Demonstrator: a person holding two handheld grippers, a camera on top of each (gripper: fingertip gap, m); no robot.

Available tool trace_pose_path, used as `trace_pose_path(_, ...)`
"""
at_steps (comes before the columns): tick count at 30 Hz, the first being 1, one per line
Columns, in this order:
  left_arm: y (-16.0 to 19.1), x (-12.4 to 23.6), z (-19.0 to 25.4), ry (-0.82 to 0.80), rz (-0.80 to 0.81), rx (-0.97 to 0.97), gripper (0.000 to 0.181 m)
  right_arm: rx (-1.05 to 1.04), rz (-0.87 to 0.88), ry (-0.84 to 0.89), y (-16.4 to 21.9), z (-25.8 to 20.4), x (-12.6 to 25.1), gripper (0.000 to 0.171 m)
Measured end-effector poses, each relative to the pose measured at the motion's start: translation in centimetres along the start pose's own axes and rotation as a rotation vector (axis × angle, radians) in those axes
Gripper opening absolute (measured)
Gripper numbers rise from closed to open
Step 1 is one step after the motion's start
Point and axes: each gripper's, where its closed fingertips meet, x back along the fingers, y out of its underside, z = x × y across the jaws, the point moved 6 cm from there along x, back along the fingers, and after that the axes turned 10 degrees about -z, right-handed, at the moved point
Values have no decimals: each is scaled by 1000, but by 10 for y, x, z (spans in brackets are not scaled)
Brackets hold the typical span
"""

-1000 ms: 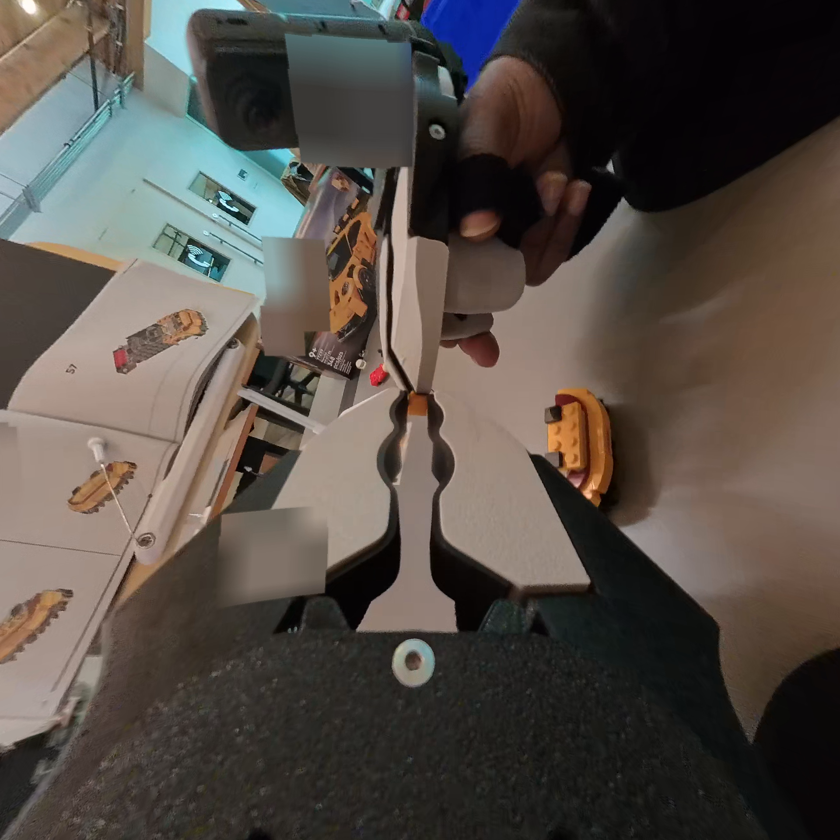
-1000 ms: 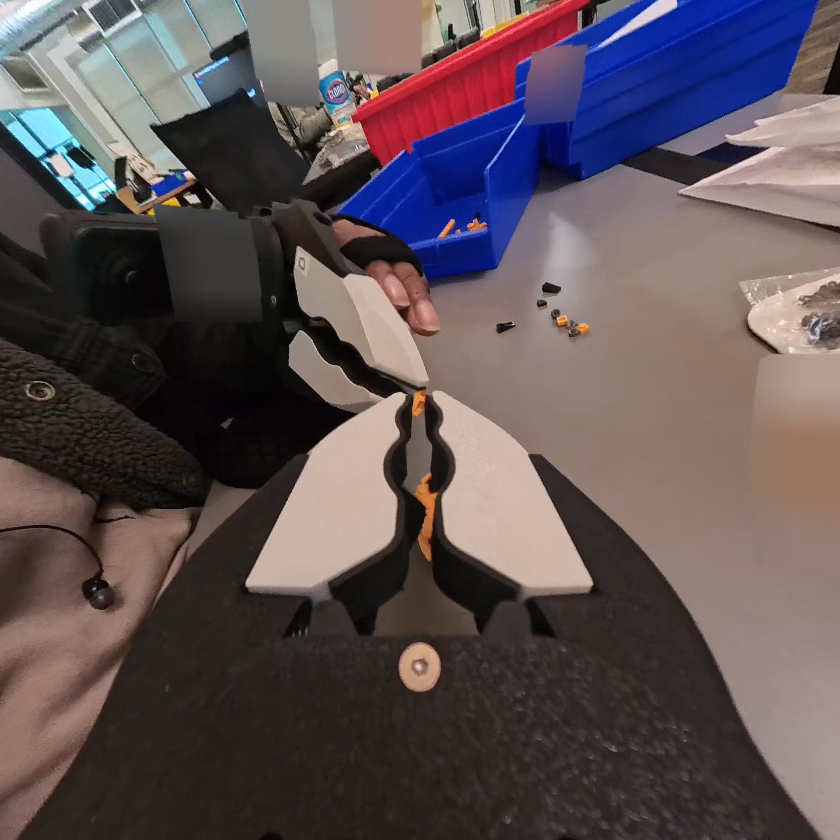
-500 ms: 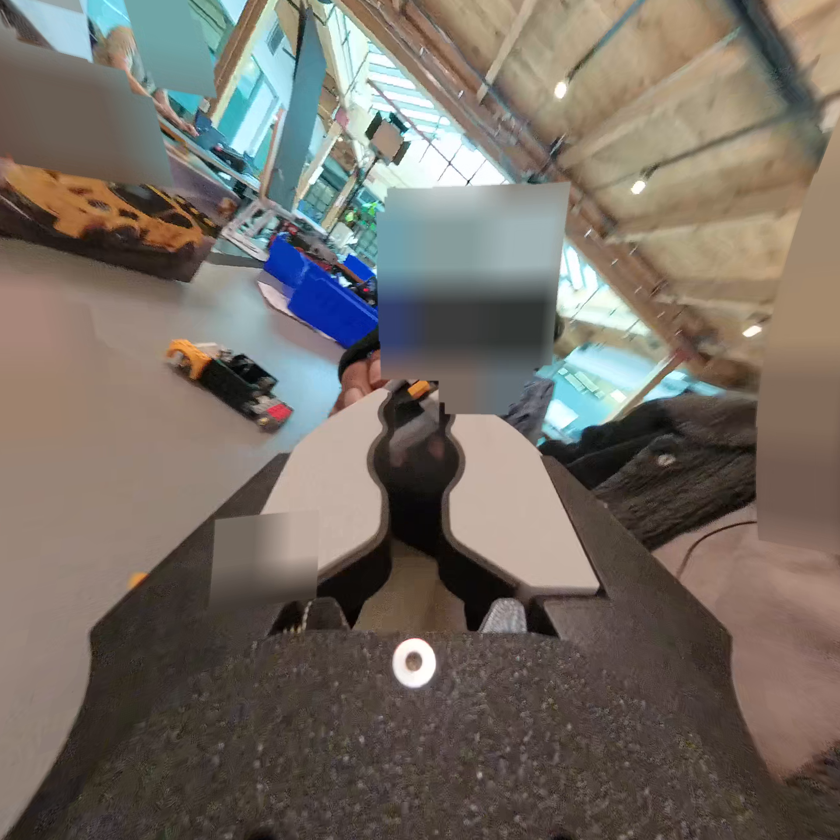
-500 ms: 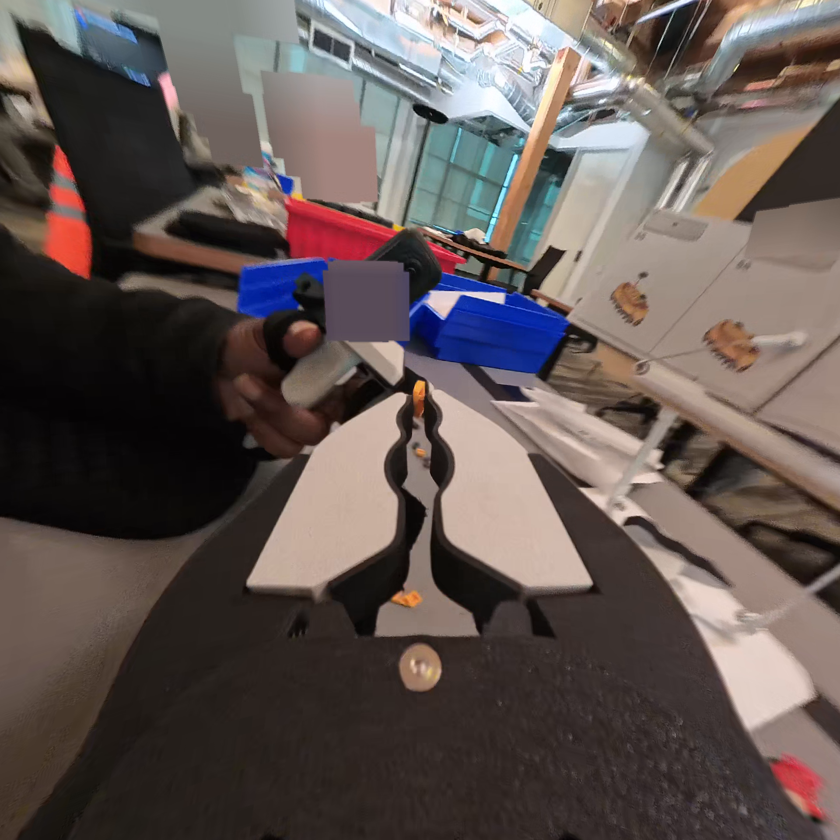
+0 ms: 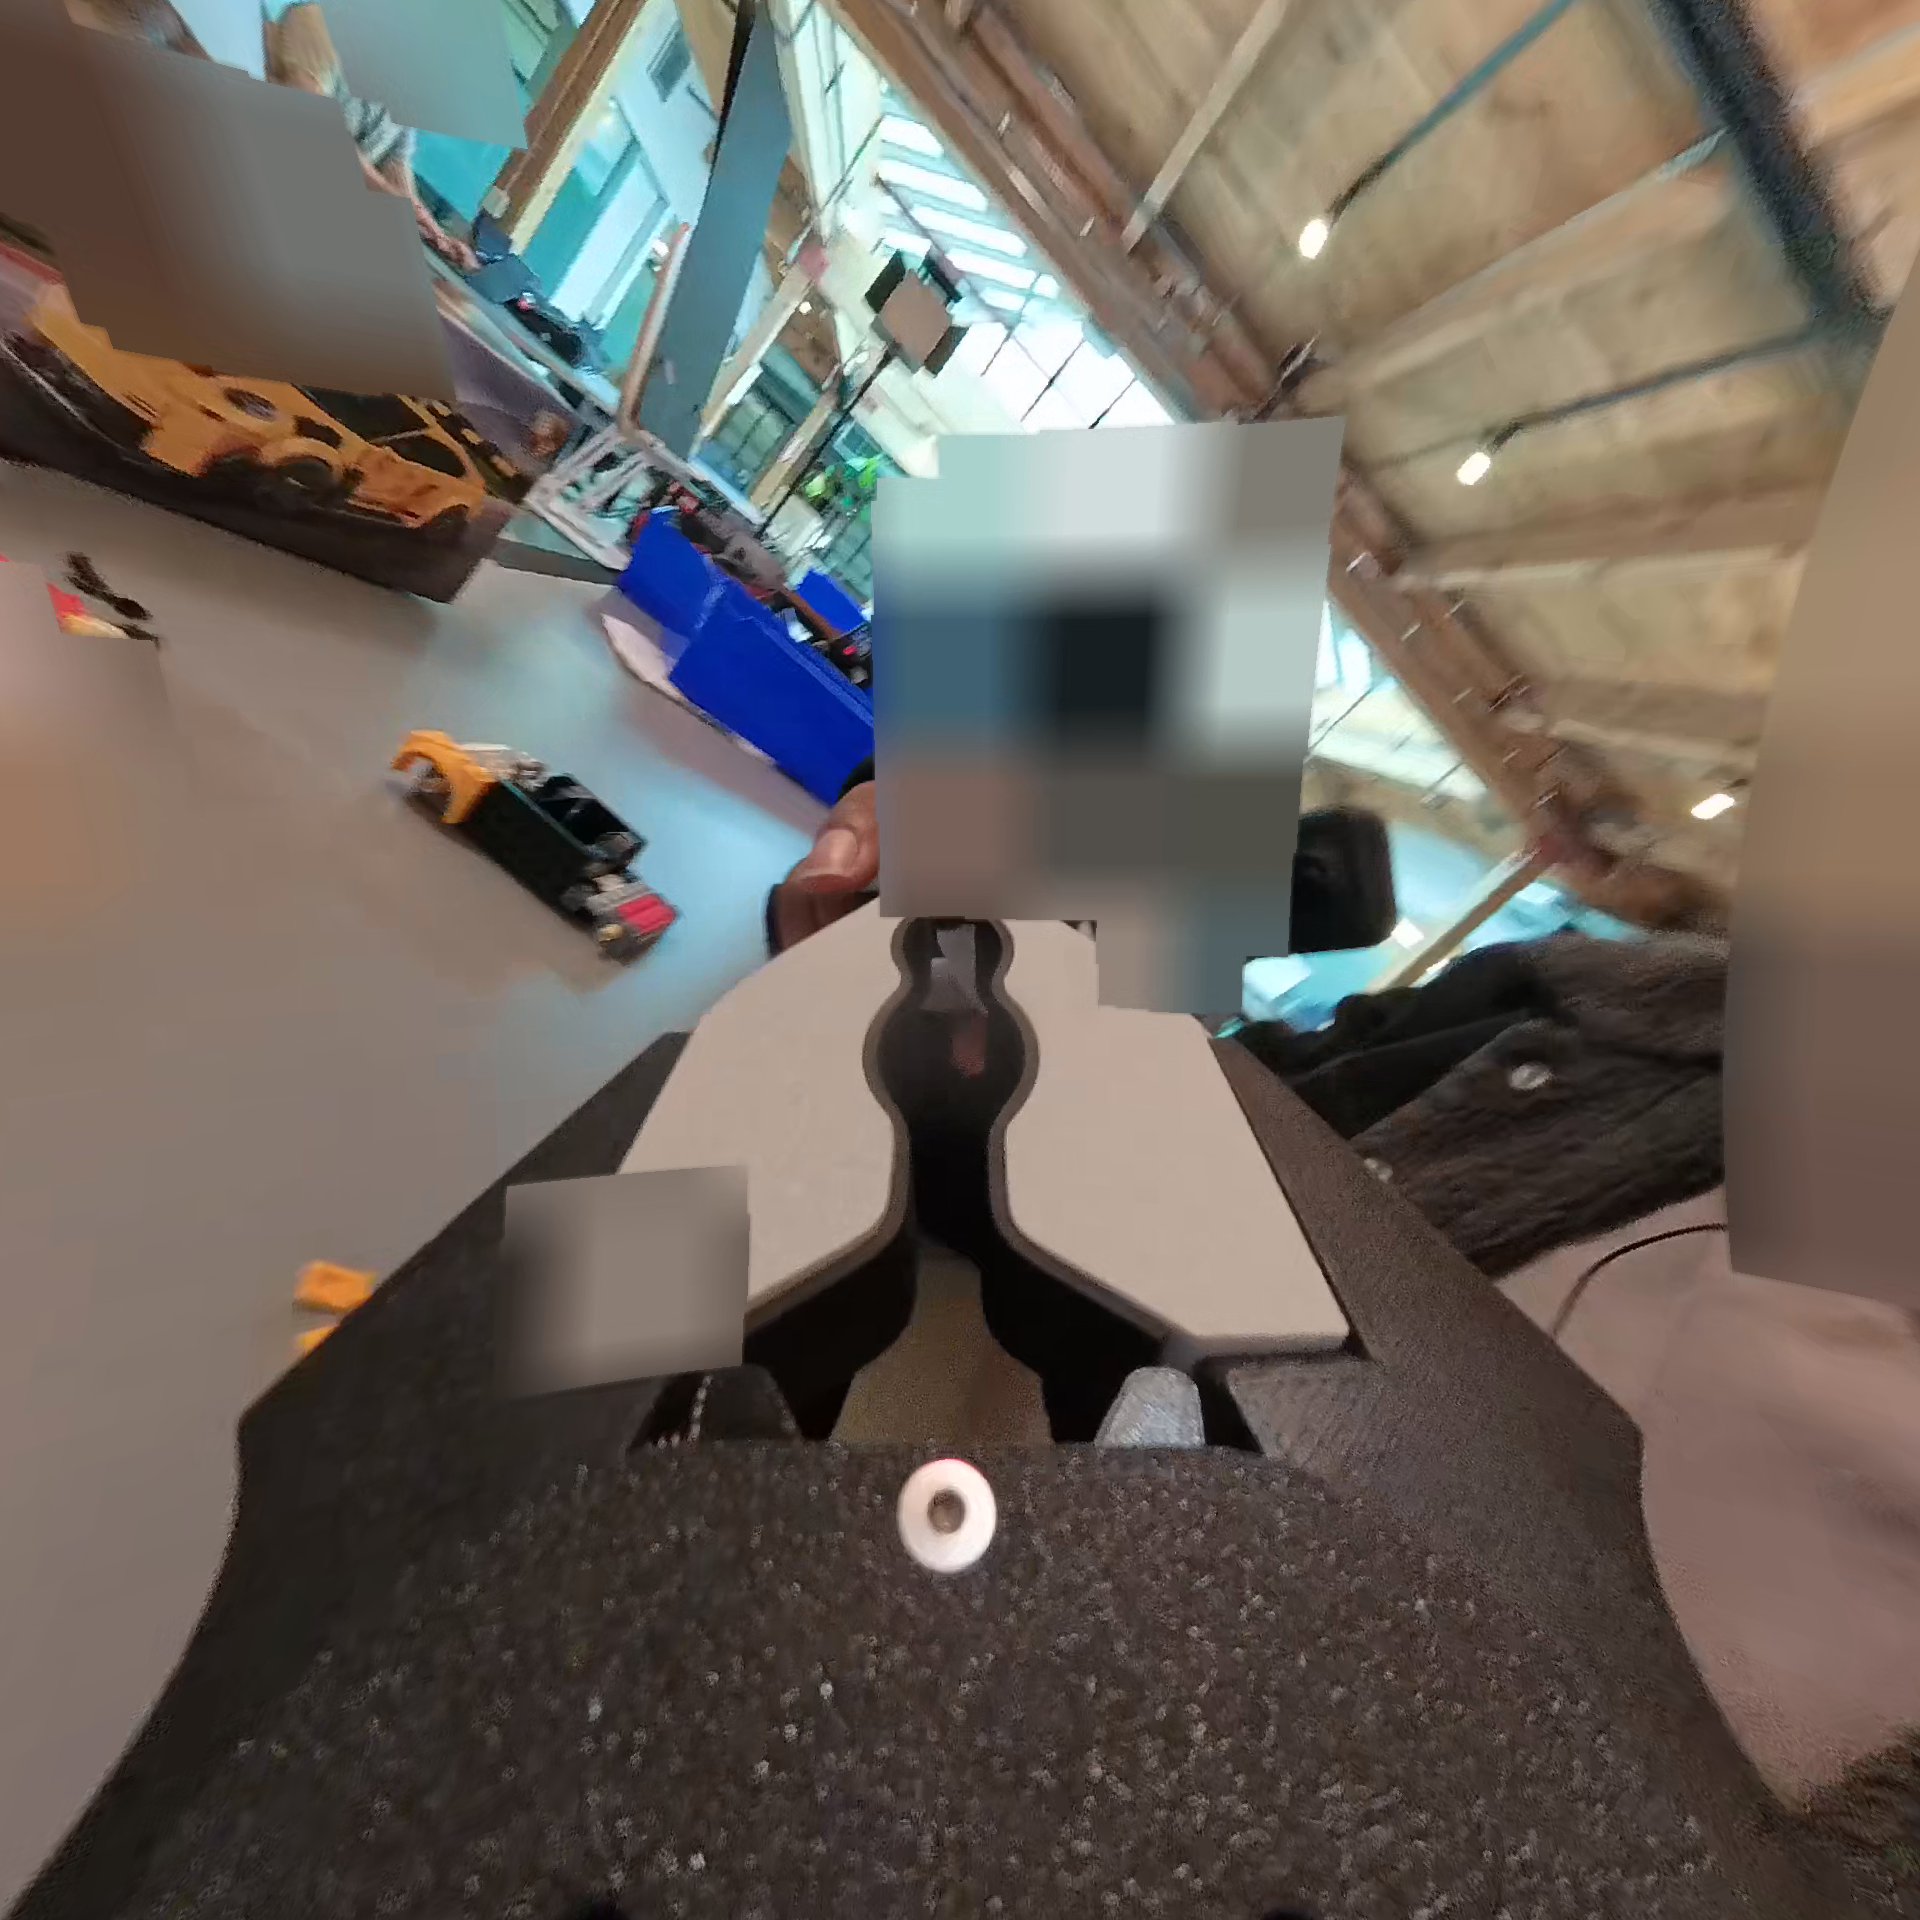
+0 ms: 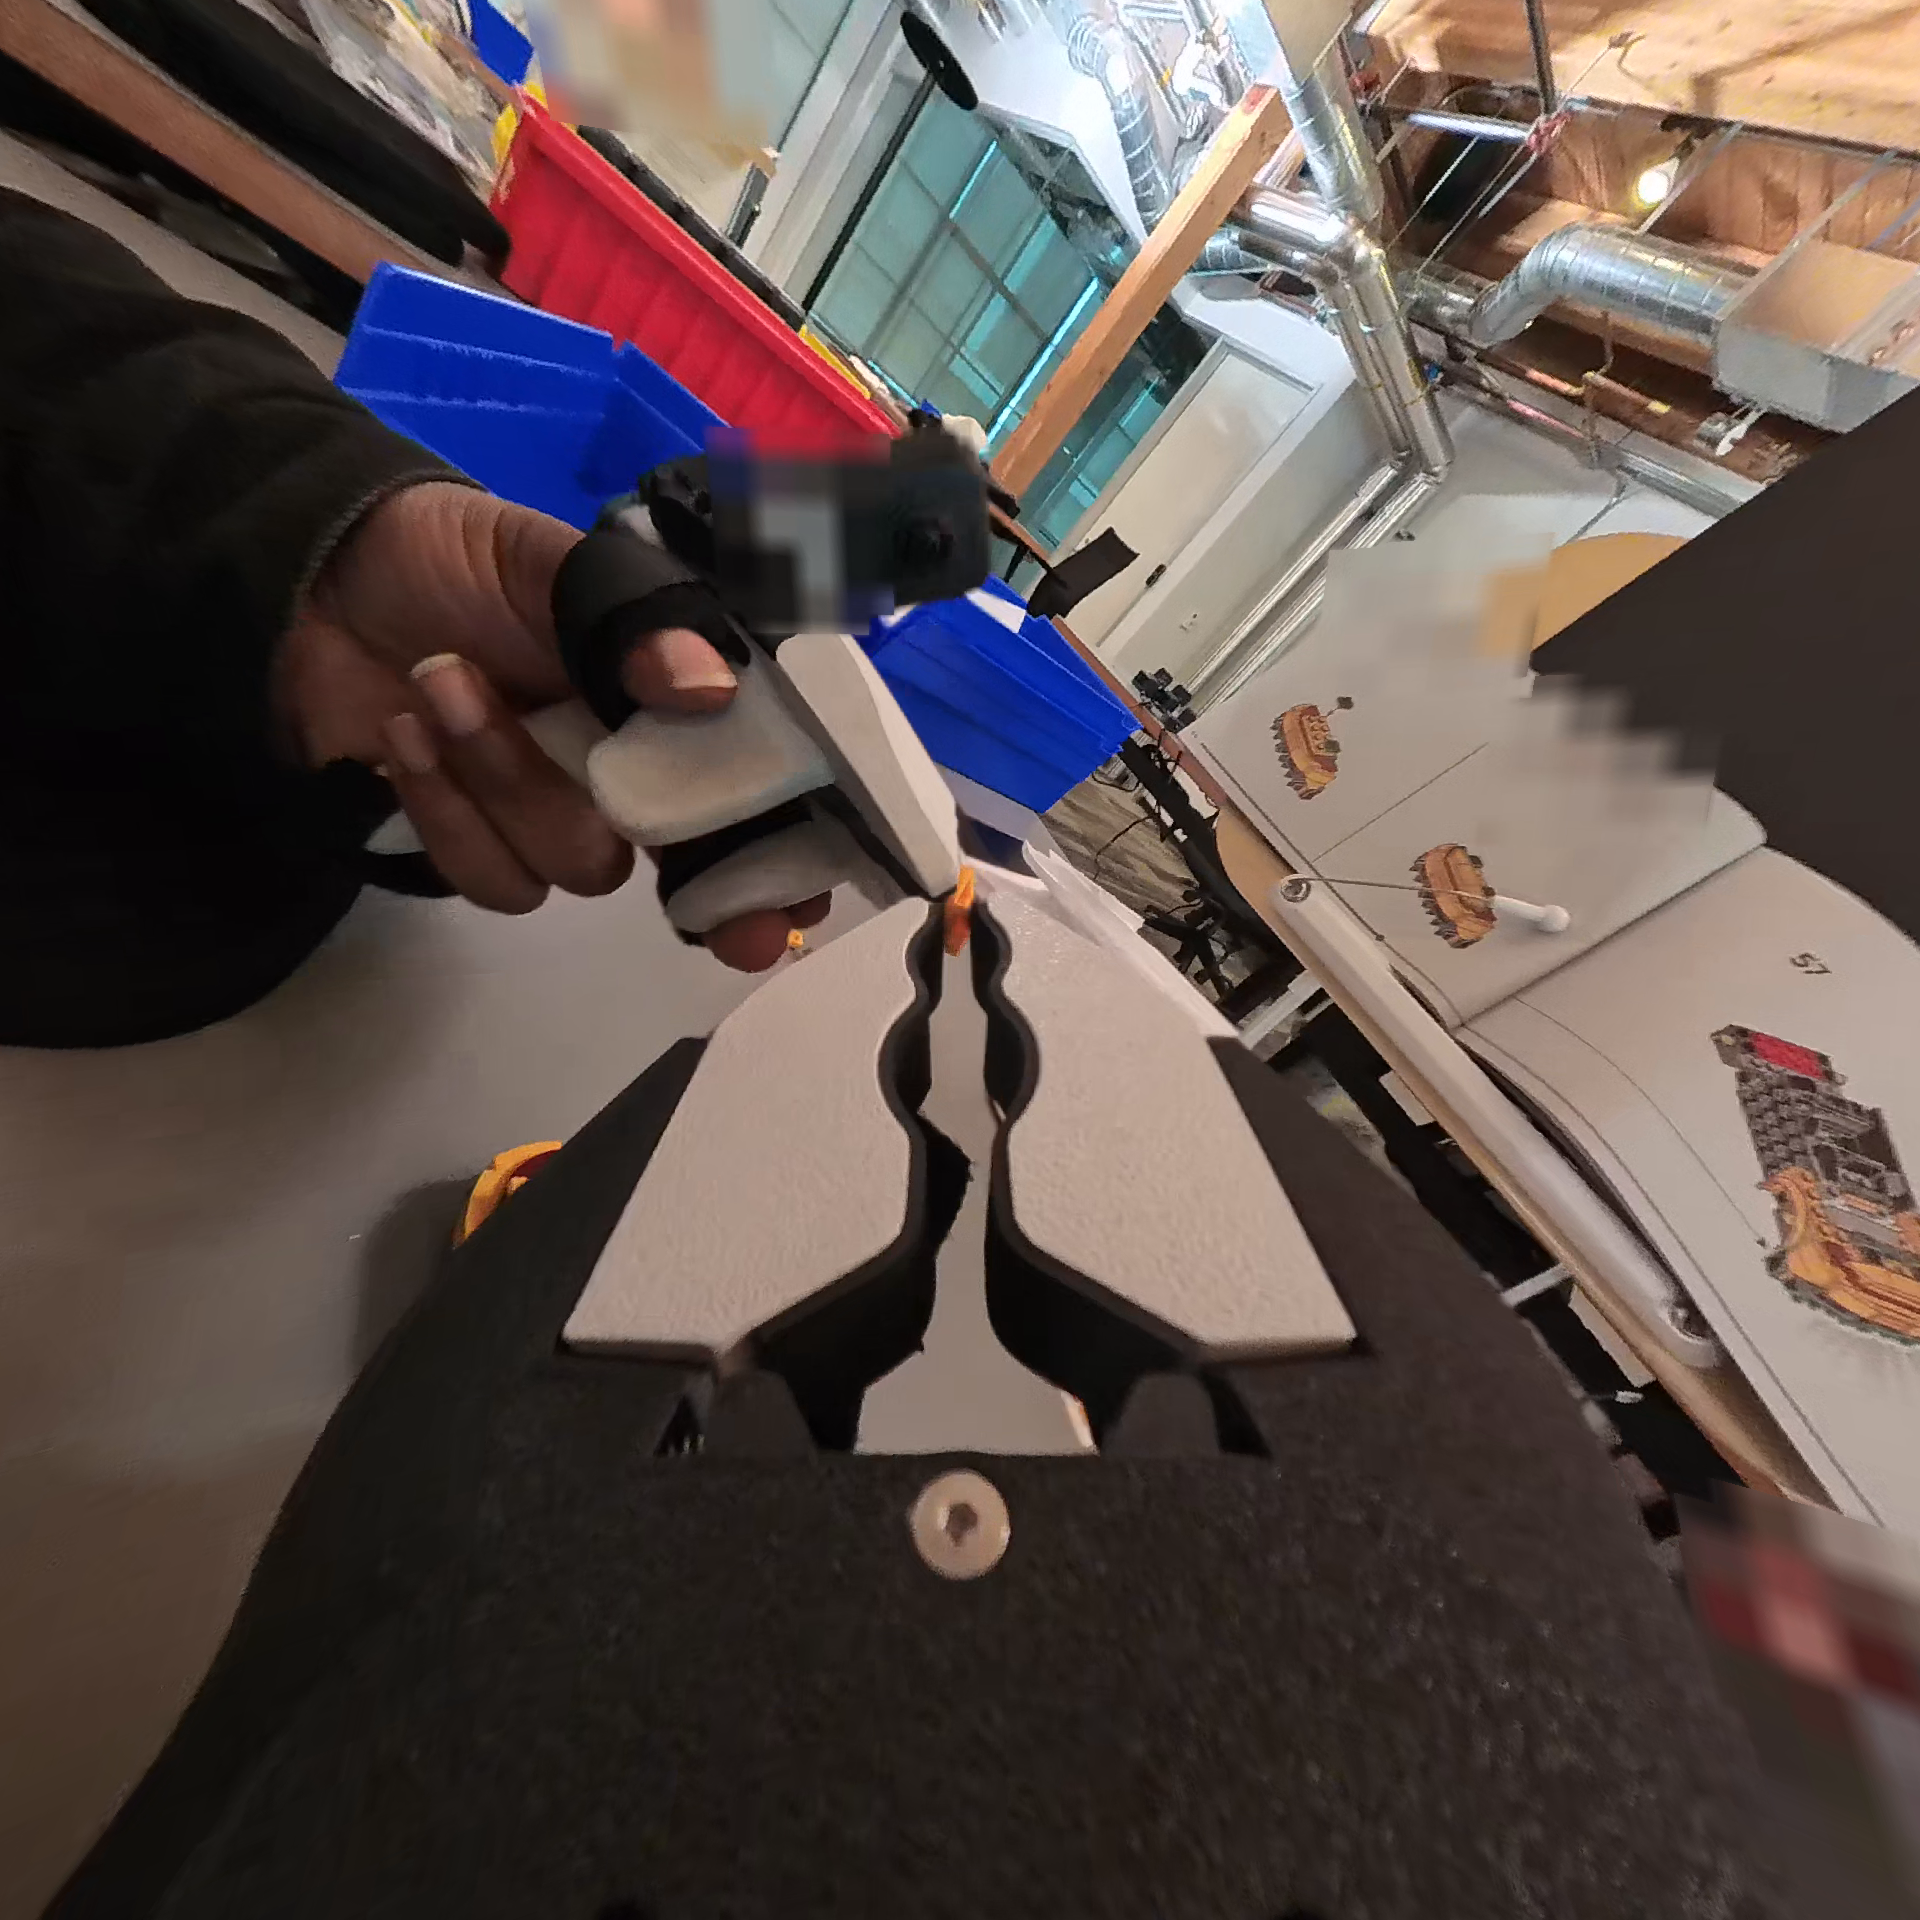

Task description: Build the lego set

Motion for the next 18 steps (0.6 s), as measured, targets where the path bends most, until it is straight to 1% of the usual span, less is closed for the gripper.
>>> trace_pose_path(1, 0, 1, 0, -47, -30, -64, 7, -12, -8, -18, 2, -1, -1, 6)
trace_pose_path(3, 1, 3, 0, -169, -108, -224, 7, -74, -23, -88, 6, -2, -2, 7)
trace_pose_path(5, 2, 5, -1, -339, -201, -422, 7, -172, -43, -210, 13, -4, -3, 8)
trace_pose_path(9, 13, 3, -7, -659, -445, -803, 7, -356, -98, -335, 23, 1, -4, 9)
trace_pose_path(14, 23, -4, -11, -902, -597, -1111, 7, -564, -185, -453, 28, -4, -12, 10)
trace_pose_path(18, 25, -7, -11, -1046, -655, -1270, 7, -704, -223, -421, 32, 1, -17, 10)
